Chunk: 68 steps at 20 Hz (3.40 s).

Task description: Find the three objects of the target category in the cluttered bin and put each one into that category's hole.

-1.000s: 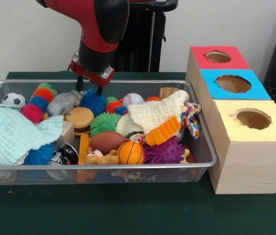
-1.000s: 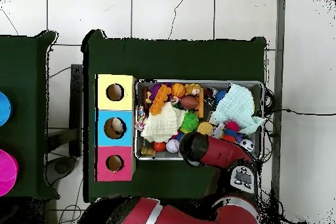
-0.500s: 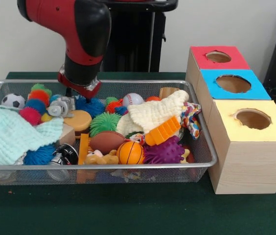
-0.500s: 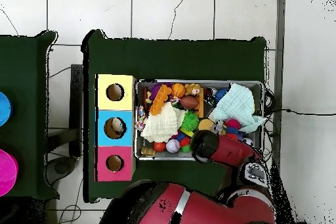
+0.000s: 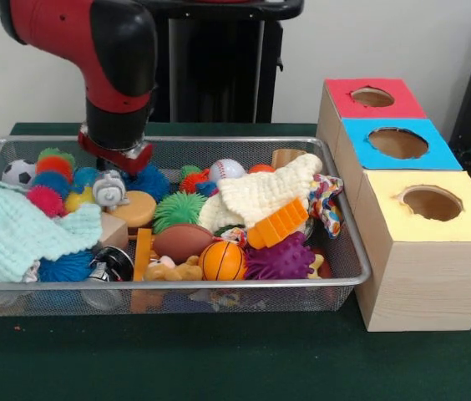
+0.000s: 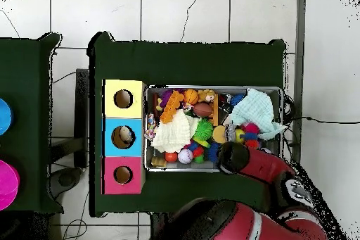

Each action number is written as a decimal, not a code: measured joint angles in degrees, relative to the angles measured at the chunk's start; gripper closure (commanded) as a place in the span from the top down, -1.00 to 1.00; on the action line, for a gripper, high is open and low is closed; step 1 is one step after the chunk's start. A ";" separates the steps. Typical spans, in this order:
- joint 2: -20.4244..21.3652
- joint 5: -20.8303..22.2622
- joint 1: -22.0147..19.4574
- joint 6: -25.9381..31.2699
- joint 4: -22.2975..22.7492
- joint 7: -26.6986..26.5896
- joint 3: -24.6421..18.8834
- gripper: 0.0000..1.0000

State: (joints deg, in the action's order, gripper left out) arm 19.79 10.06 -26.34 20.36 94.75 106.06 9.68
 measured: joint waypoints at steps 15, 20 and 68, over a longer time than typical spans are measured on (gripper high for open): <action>2.91 23.99 -14.65 -23.76 5.37 0.02 -13.05 1.00; 3.08 24.22 -22.37 -20.95 6.82 0.01 -20.17 1.00; 5.15 0.73 20.16 -2.50 -1.30 4.66 5.46 1.00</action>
State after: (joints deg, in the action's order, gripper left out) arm 24.94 10.78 -6.17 17.86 93.45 110.72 15.14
